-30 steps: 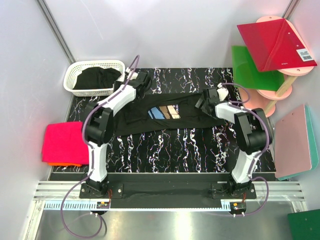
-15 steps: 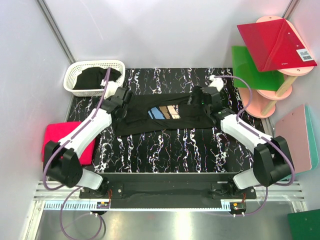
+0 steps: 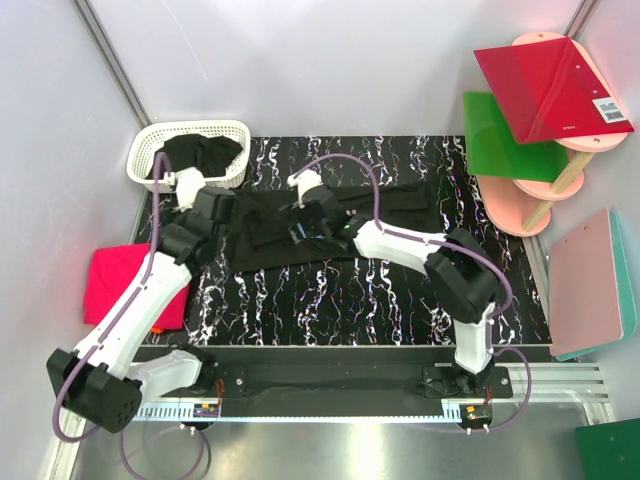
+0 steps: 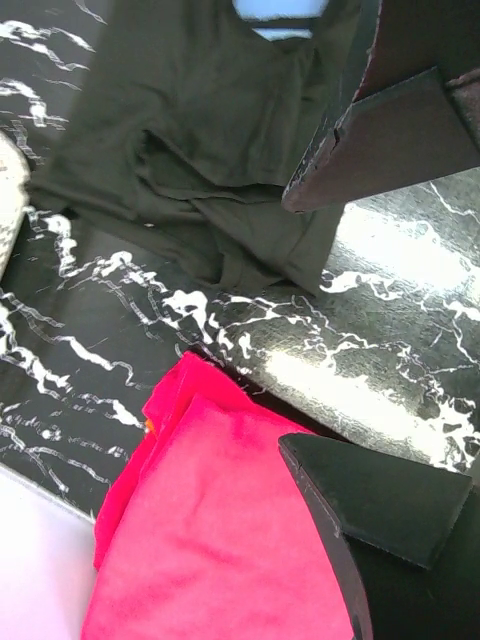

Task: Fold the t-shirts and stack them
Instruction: Fold the other side of the tshirt into a rectangle

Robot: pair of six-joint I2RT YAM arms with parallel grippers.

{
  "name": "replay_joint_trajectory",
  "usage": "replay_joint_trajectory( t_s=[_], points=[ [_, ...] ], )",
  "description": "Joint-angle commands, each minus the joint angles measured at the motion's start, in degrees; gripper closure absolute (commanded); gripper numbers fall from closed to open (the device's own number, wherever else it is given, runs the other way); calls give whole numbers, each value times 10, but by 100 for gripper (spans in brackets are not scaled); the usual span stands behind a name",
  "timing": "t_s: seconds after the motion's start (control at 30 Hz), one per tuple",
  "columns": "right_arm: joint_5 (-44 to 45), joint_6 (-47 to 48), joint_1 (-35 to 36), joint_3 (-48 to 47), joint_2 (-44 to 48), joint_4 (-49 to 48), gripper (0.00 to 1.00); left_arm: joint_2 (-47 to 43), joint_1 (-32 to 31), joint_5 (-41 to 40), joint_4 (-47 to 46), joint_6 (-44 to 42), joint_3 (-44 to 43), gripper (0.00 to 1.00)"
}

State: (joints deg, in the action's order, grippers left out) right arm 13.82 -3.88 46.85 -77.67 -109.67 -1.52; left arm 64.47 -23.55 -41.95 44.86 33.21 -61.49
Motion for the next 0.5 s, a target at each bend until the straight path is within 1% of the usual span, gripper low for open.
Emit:
replay_joint_trajectory(
  t_s=[0.0,0.1,0.2,0.3,0.33,0.4,0.43,0.47],
  points=[
    [0,67,31,-63,-27,-4,6,-36,37,24,-20,15,-6,1],
    [2,91,59,-92,-56,-2,6,-31,58,44,-14,8,-13,1],
    [0,106,84,-124,-76,0,5,-20,93,83,-14,4,-12,1],
    [-10,113,108,-141,-92,3,5,-11,154,135,-24,1,-1,1],
    [-12,115,114,-151,-99,3,5,-11,194,185,-43,-1,12,1],
    [-14,115,126,-169,-108,9,5,-7,233,244,-64,0,24,1],
    [-16,115,128,-176,-120,12,5,2,263,279,-75,3,31,1],
    [-19,114,130,-182,-124,12,6,7,276,291,-77,2,31,1]
  ],
)
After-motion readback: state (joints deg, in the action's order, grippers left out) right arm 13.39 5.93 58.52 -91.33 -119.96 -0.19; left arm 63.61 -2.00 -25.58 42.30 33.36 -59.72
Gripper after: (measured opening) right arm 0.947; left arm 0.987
